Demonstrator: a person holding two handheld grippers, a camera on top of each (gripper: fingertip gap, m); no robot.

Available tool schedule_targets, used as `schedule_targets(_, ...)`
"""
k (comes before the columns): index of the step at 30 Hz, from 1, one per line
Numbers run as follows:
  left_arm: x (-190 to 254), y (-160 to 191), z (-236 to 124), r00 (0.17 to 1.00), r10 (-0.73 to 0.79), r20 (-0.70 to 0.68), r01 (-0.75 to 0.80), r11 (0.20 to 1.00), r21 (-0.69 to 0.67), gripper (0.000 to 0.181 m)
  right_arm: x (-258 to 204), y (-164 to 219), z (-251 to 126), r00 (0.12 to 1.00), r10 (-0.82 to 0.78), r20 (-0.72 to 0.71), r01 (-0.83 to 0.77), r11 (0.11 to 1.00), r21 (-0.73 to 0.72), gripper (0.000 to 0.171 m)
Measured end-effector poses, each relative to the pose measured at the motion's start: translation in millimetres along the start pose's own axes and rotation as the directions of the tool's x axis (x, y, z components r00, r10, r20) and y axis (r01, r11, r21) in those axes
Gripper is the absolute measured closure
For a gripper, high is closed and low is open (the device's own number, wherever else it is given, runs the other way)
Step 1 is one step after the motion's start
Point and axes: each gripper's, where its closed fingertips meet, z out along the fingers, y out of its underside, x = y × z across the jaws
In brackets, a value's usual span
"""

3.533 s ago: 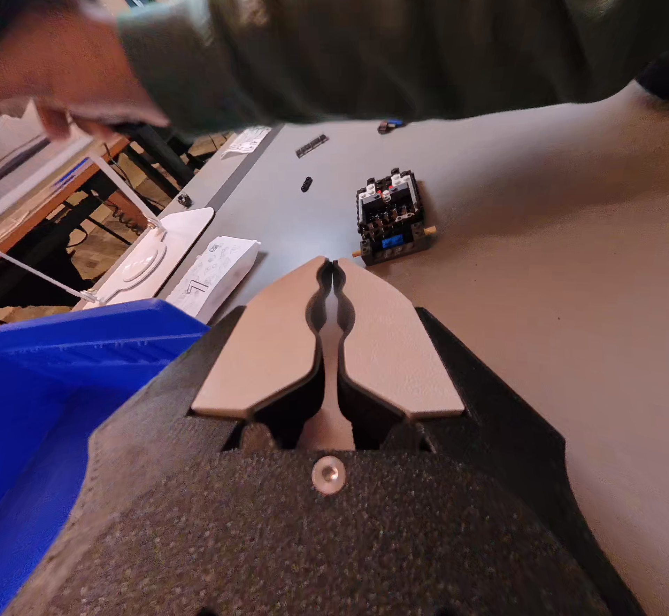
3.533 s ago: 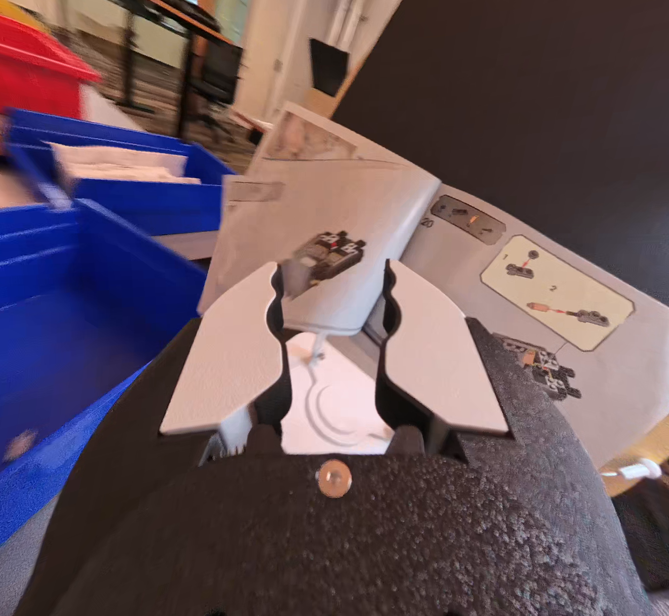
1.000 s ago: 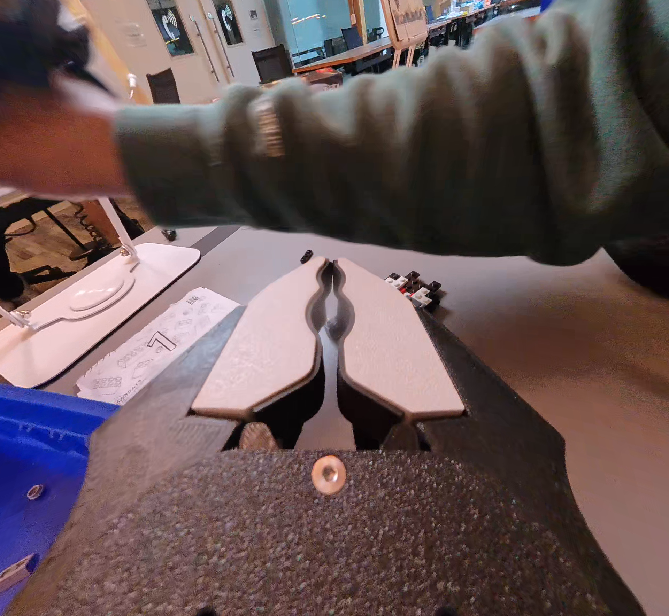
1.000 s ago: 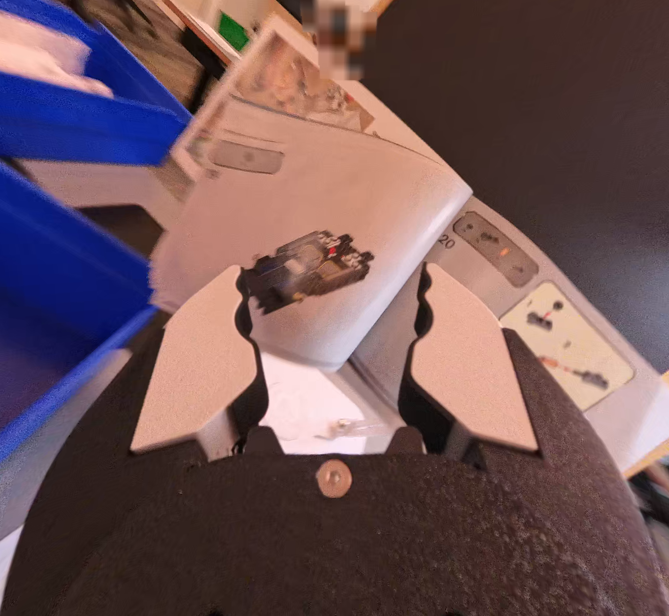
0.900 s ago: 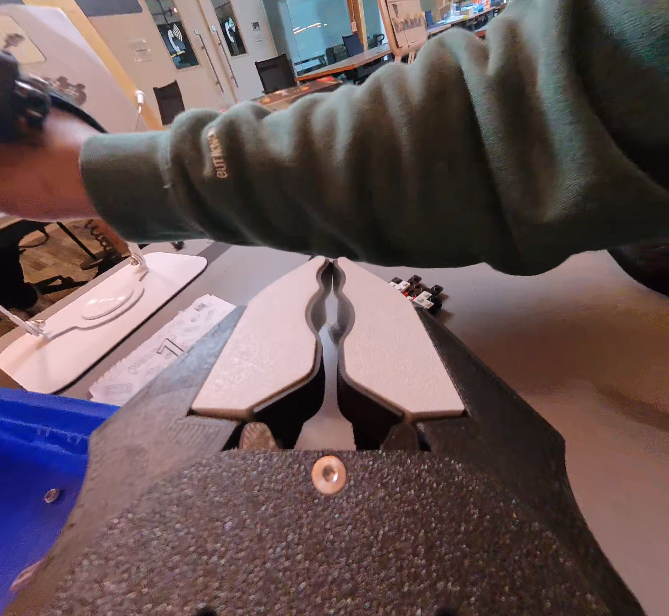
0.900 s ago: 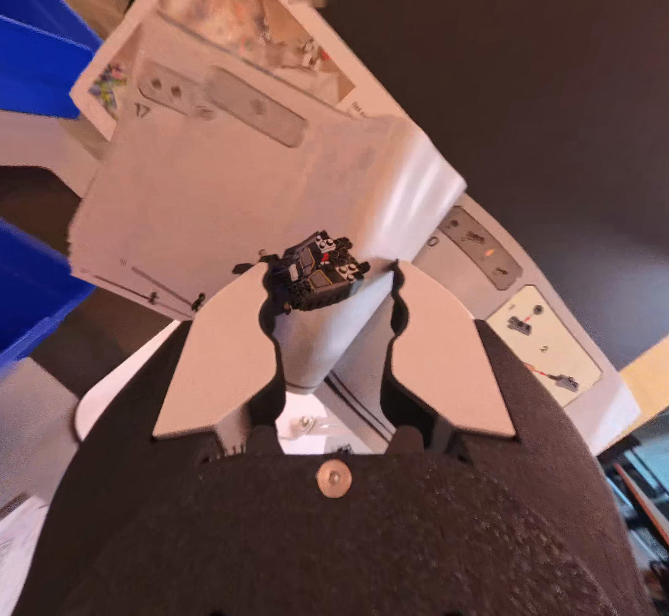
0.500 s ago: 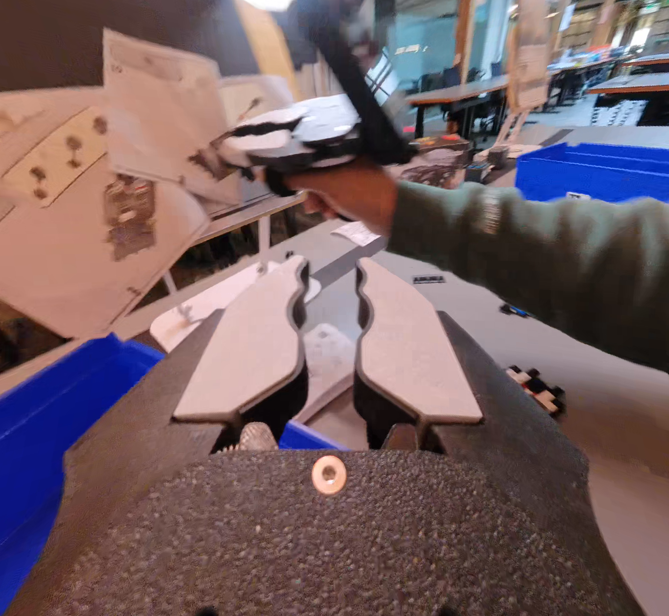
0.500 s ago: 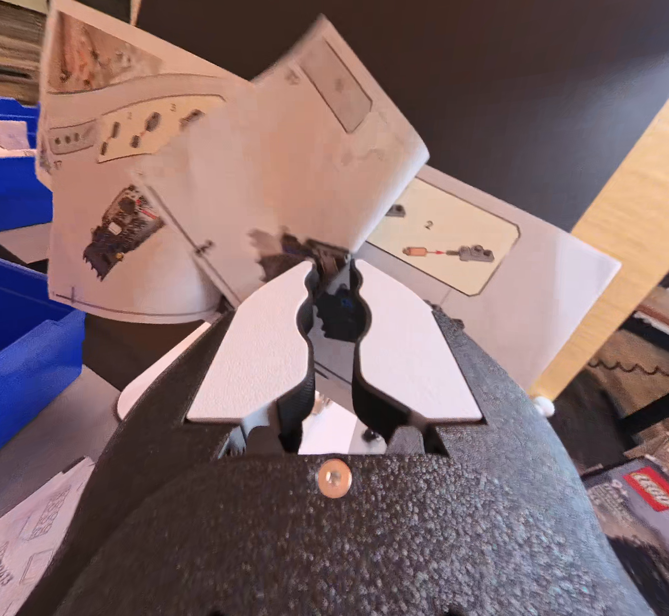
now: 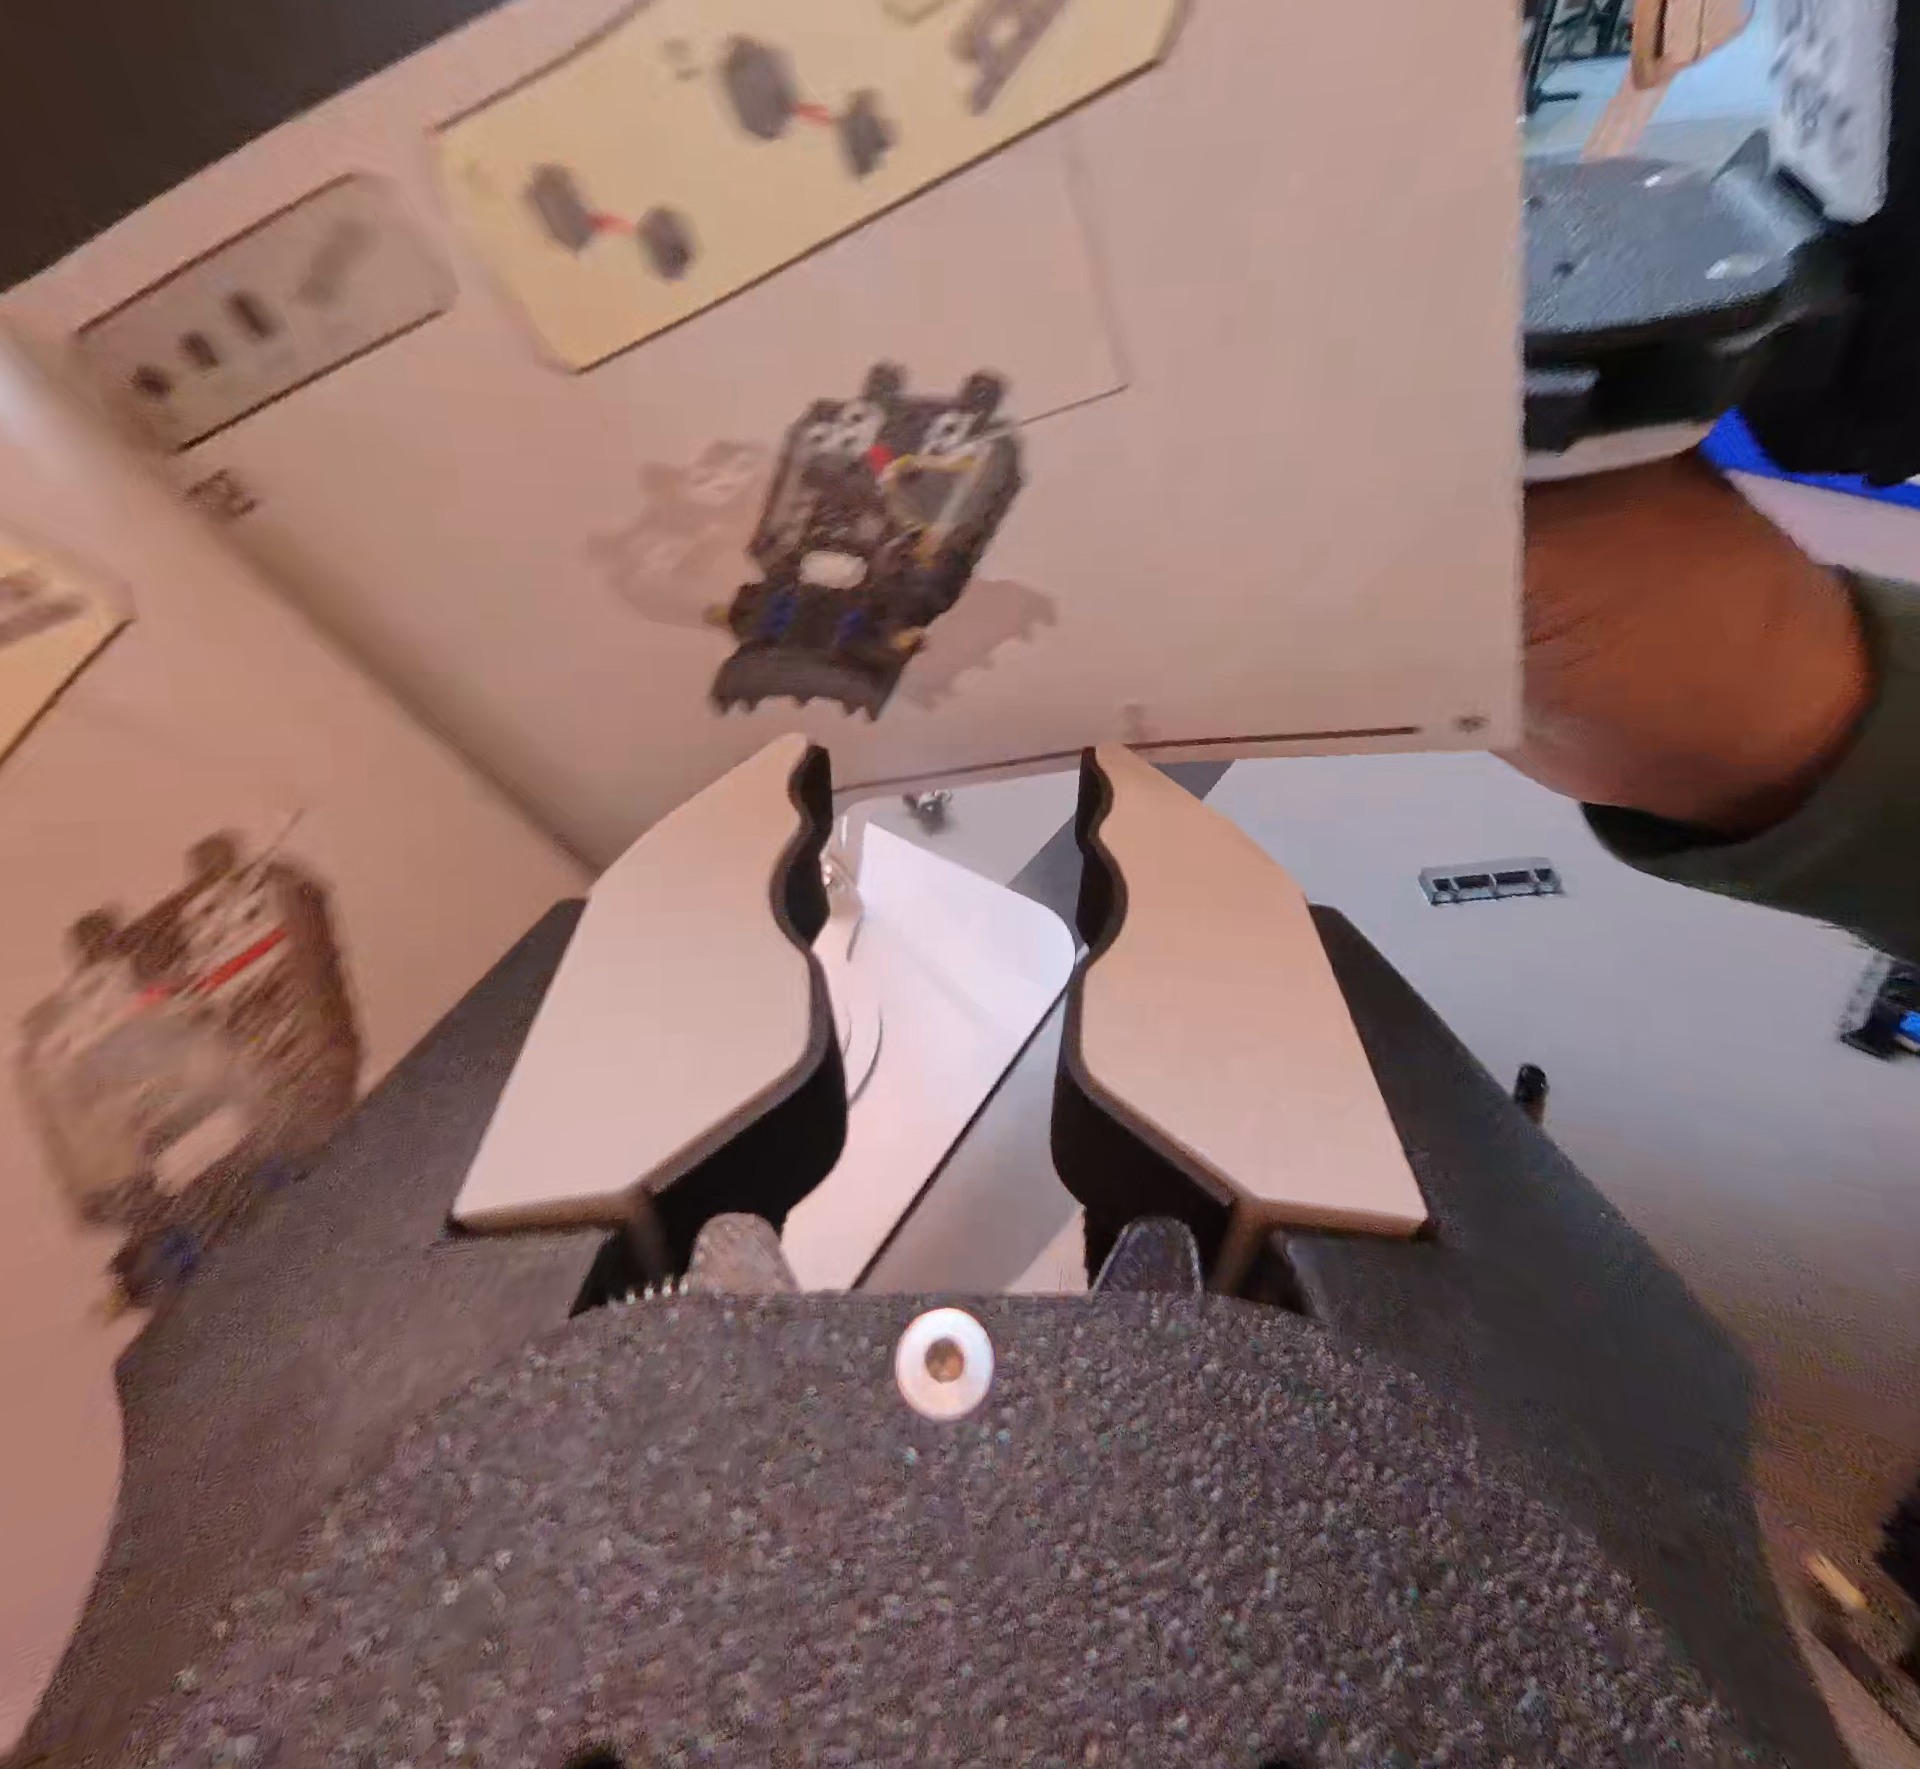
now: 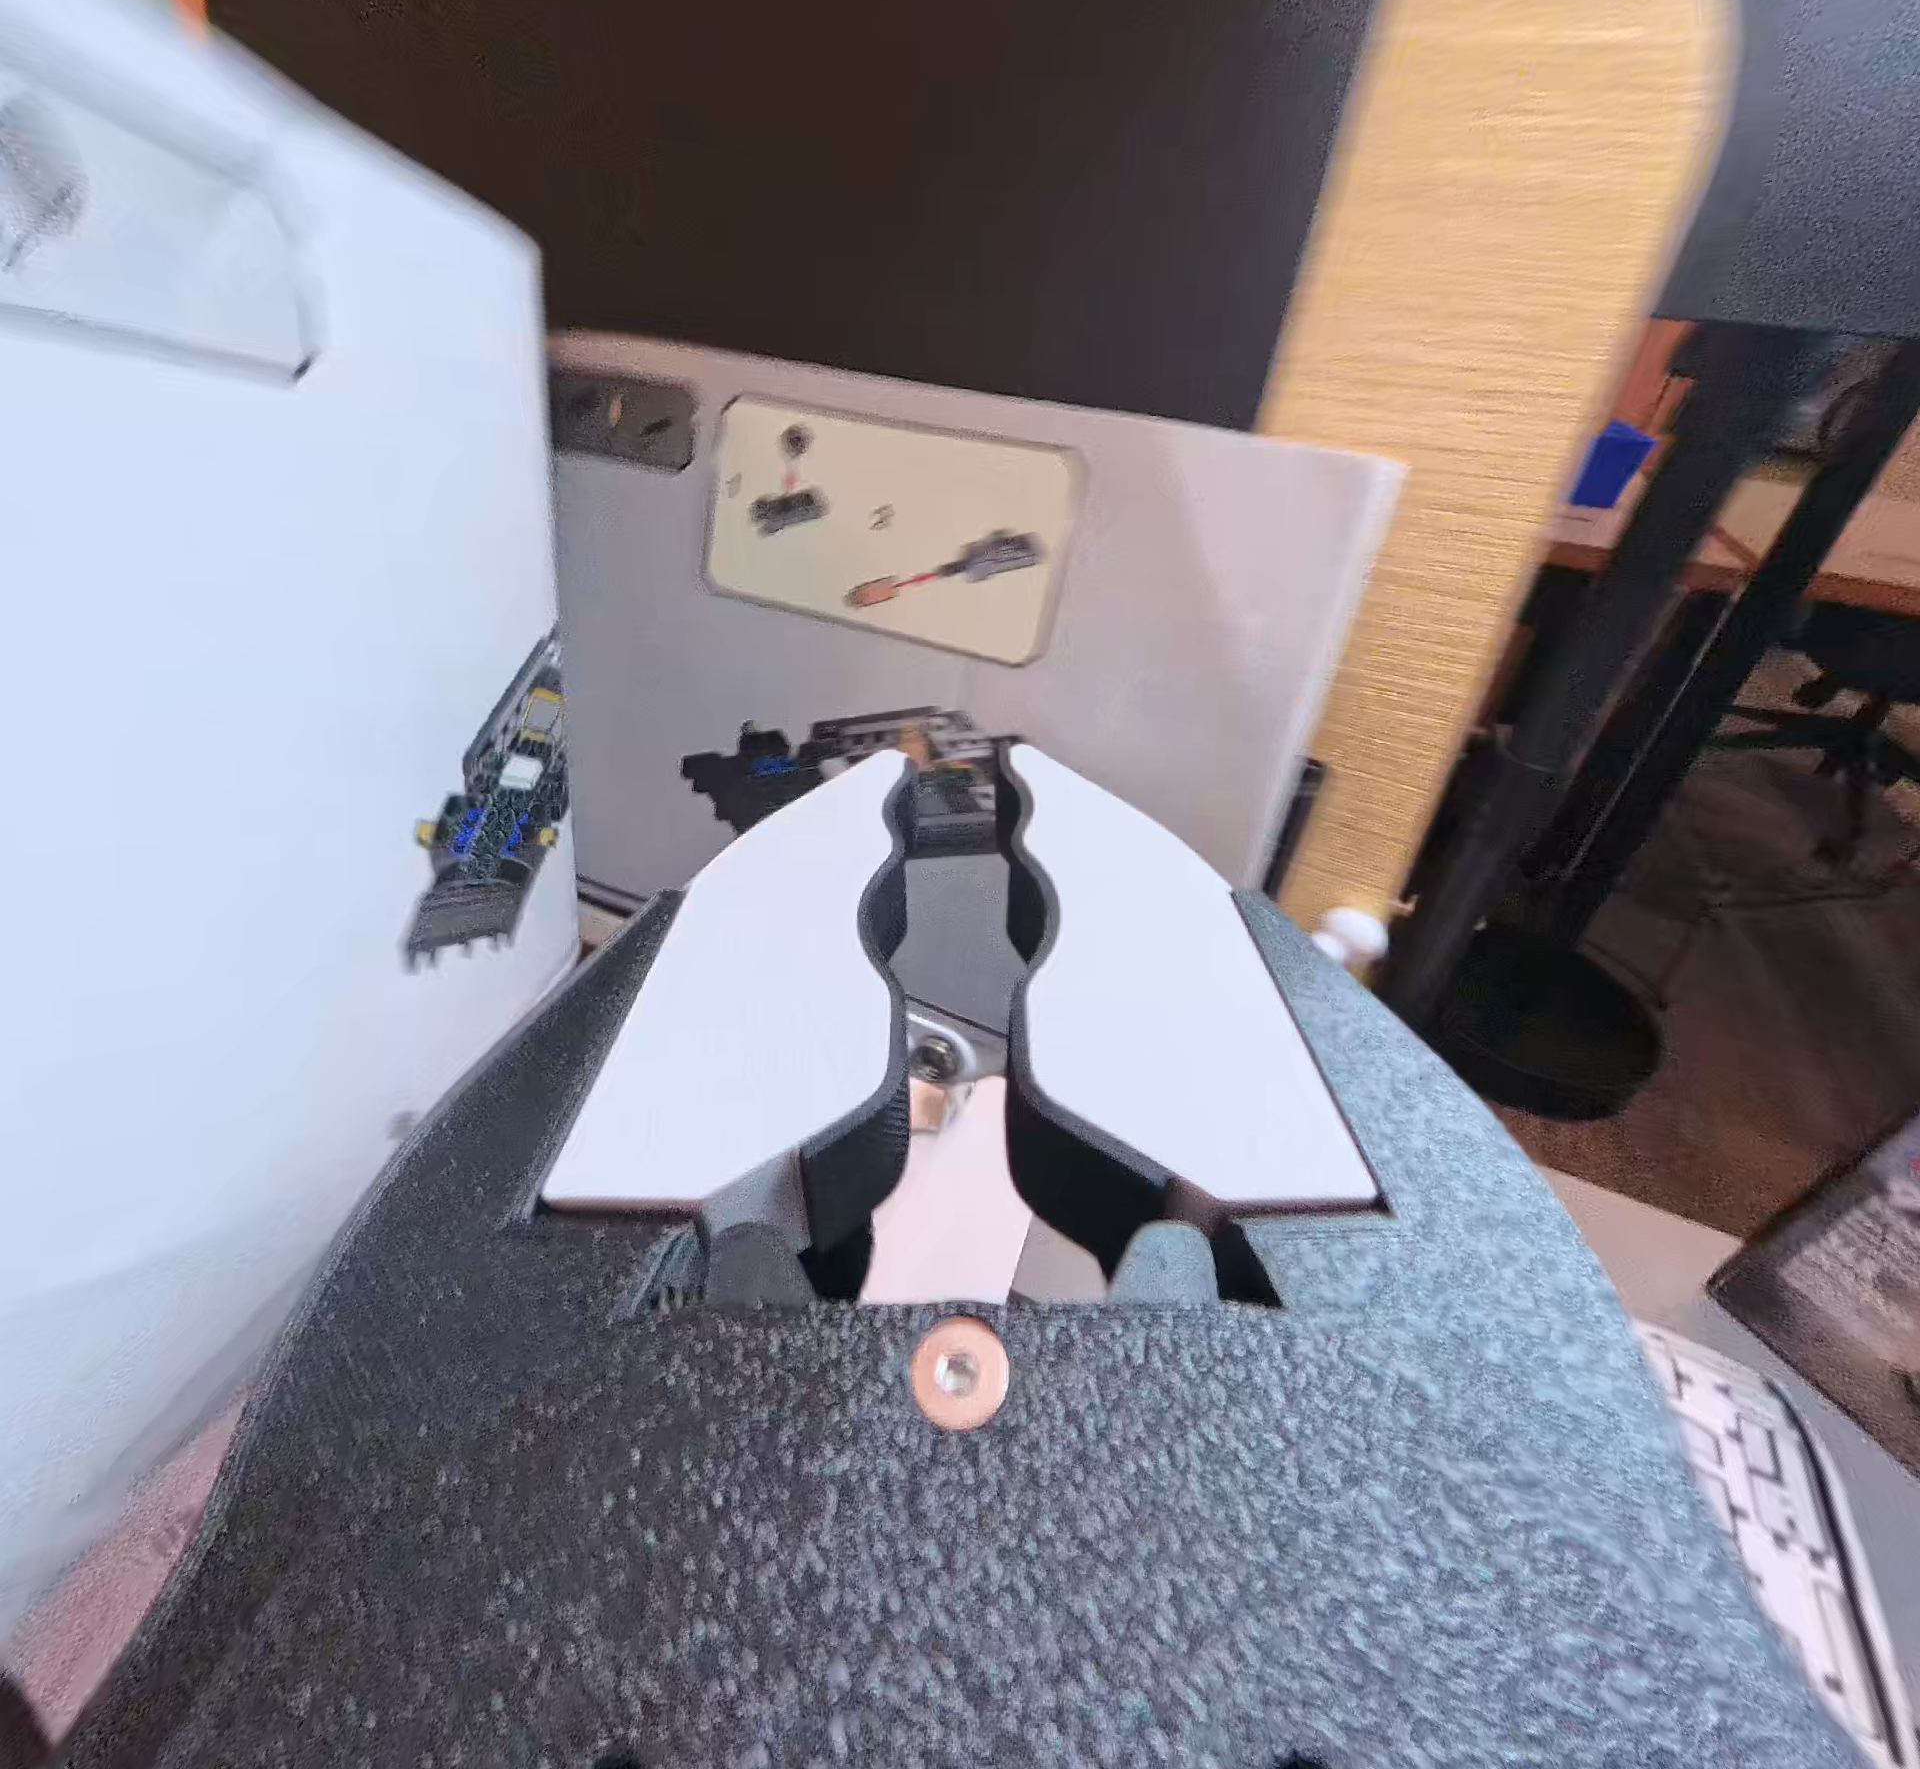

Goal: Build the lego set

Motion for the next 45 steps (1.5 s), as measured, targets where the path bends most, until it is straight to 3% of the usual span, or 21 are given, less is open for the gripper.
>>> schedule_targets(5, 3, -5, 36, 1.0, -0.011, 0.027, 0.013, 0.998, -0.06, 0.137, 25, -34, -53, 0.997, 0.083, 0.003, -0.082, 0.977, 0.196, 0.154)
schedule_targets(10, 2, -6, 58, 0.999, -0.043, 0.022, 0.045, 0.994, -0.102, 0.134, 1, -54, -78, 0.99, -0.14, 0.002, 0.133, 0.943, 0.304, 0.157)
schedule_targets(12, -2, -2, 57, 0.998, -0.05, 0.036, 0.053, 0.992, -0.115, 0.135, -17, -44, -67, 0.968, -0.246, 0.037, 0.228, 0.936, 0.27, 0.165)
schedule_targets(14, -8, 0, 50, 0.996, -0.06, 0.061, 0.067, 0.992, -0.107, 0.138, -27, -12, -40, 0.946, -0.309, 0.103, 0.297, 0.948, 0.116, 0.171)
schedule_targets(18, -29, 12, 26, 0.989, -0.046, 0.141, 0.066, 0.988, -0.141, 0.143, -2, 36, 1, 0.923, -0.384, 0.041, 0.386, 0.917, -0.098, 0.17)
schedule_targets(23, -67, 20, -7, 0.97, 0.063, 0.236, -0.025, 0.987, -0.161, 0.155, 22, 34, 6, 0.929, -0.37, -0.019, 0.366, 0.924, -0.109, 0.171)
schedule_targets(29, -103, 24, -13, 0.953, 0.077, 0.293, -0.033, 0.988, -0.153, 0.166, 34, 30, 10, 0.912, -0.41, -0.021, 0.404, 0.906, -0.125, 0.171)
schedule_targets(45, -88, 37, -25, 0.955, 0.136, 0.263, -0.092, 0.98, -0.174, 0.158, 35, 38, -5, 0.954, -0.299, -0.003, 0.298, 0.95, -0.093, 0.167)
